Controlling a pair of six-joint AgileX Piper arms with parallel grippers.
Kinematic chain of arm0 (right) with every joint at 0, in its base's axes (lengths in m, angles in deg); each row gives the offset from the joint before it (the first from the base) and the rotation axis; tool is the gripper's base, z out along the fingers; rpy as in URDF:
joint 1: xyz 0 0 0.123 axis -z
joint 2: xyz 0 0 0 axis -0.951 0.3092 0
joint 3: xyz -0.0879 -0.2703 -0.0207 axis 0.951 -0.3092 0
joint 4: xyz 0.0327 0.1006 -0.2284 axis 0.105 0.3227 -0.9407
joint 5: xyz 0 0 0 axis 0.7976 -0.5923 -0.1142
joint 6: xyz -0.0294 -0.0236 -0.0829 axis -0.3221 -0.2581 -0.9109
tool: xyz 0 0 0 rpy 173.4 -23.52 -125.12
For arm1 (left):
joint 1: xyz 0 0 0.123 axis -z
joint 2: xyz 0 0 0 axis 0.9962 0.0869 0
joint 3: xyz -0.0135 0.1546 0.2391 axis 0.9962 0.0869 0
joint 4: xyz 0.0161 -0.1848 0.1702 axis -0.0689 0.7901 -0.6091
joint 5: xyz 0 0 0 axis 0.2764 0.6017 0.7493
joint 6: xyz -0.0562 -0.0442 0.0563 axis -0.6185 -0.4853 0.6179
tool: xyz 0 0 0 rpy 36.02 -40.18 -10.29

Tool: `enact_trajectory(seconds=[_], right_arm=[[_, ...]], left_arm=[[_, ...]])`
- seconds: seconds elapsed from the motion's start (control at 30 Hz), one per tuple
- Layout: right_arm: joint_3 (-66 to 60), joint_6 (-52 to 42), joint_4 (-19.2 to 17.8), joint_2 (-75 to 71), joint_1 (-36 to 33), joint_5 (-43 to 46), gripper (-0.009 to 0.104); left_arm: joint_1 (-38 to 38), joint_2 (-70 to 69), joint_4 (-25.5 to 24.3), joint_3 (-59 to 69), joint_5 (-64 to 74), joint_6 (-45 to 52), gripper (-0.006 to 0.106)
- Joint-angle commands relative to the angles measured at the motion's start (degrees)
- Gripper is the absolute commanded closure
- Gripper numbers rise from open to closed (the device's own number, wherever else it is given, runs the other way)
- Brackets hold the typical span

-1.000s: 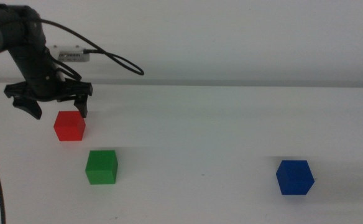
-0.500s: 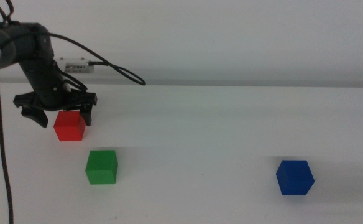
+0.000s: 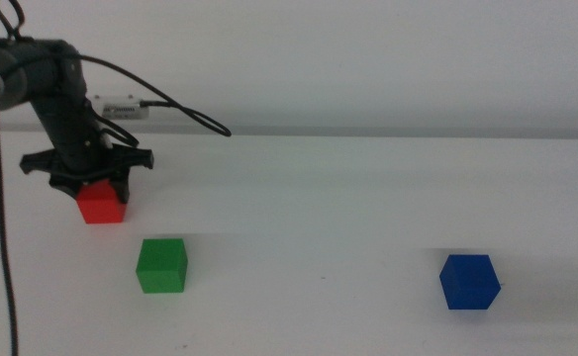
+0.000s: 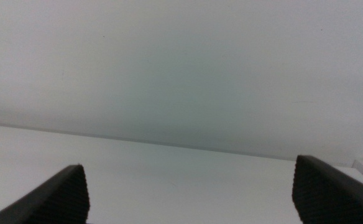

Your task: Stack red cubes first, then green, then blue cubes in a specific spot.

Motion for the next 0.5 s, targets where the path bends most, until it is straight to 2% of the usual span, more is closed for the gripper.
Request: enact_trajectory(seconds=[0.0,0.1,0.23,0.33,0.47], right_arm=[[-2.37,-0.63,-0.34,-2.10,0.36,0.06,0.008],[-2.37,-0.63,-0.34,-2.10,0.36,0.06,0.008],[-2.37,-0.63,-0.34,-2.10,0.36,0.06,0.008],[-2.37,-0.63,-0.34,-2.10,0.36,0.06,0.008],[-2.37,-0.63,-0.34,-2.10,0.36,0.06,0.008]], left_arm=[[0.30,-4.75,-0.85,-0.26,3.27,-1.87,0.102],[2.52,-11.56,-3.70,2.44,5.90,-7.49,0.102],[9.86,-21.00,-8.57,9.04,8.56,-22.41,0.101],[17.20,-22.52,-10.21,8.83,12.53,-28.31,0.101],[25.95,-19.50,-9.97,5.54,12.66,-34.02,0.101]])
